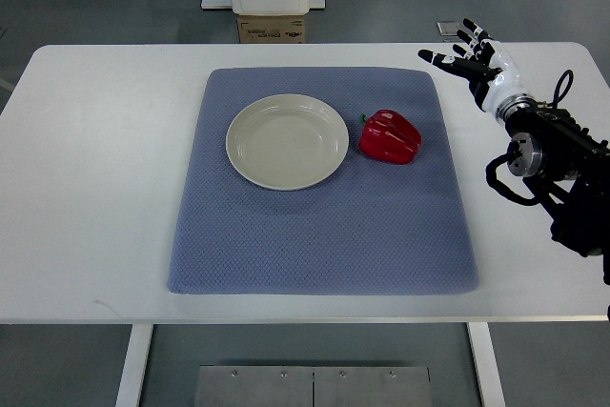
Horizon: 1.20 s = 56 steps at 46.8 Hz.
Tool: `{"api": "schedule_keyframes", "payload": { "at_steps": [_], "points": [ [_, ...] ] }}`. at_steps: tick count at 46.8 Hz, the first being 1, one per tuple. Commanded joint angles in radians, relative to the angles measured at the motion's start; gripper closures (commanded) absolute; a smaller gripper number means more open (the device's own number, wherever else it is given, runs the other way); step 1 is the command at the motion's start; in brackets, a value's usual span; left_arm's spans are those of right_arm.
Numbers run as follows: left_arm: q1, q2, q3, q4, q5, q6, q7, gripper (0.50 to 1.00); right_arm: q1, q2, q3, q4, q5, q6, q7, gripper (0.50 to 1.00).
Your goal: Place red pepper on plate with right hand
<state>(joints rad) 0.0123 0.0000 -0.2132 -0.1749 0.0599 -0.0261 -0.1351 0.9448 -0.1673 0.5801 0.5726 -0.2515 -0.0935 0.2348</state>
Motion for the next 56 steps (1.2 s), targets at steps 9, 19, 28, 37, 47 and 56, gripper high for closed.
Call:
{"api": "schedule_keyframes", "payload": {
  "at_steps": [9, 19, 28, 37, 47, 56],
  "points": [
    [0.0, 0.0, 0.0, 0.0, 0.0, 0.0, 0.0, 0.5, 0.003, 0.0, 0.007, -0.002, 0.0, 0.0, 0.0, 0.5],
    [0.0, 0.0, 0.0, 0.0, 0.0, 0.0, 0.0, 0.5, 0.008, -0.001, 0.003, 0.0, -0.002, 0.001, 0.001, 0.5],
    [0.0, 0.0, 0.0, 0.0, 0.0, 0.0, 0.0, 0.5, 0.015, -0.015, -0.003, 0.003, -0.011, 0.015, 0.001, 0.5],
    [0.0, 0.0, 0.0, 0.0, 0.0, 0.0, 0.0, 0.5, 0.04, -0.023, -0.042, 0.003, -0.012, 0.055, 0.0, 0.5],
    [0.0, 0.0, 0.0, 0.0, 0.0, 0.0, 0.0, 0.5, 0.083, -0.04, -0.144, 0.006, -0.012, 0.057, 0.001, 0.5],
    [0.0, 0.0, 0.0, 0.0, 0.0, 0.0, 0.0, 0.5, 0.117, -0.052, -0.216, 0.012, -0.014, 0.058, 0.008, 0.5]
  ]
}}
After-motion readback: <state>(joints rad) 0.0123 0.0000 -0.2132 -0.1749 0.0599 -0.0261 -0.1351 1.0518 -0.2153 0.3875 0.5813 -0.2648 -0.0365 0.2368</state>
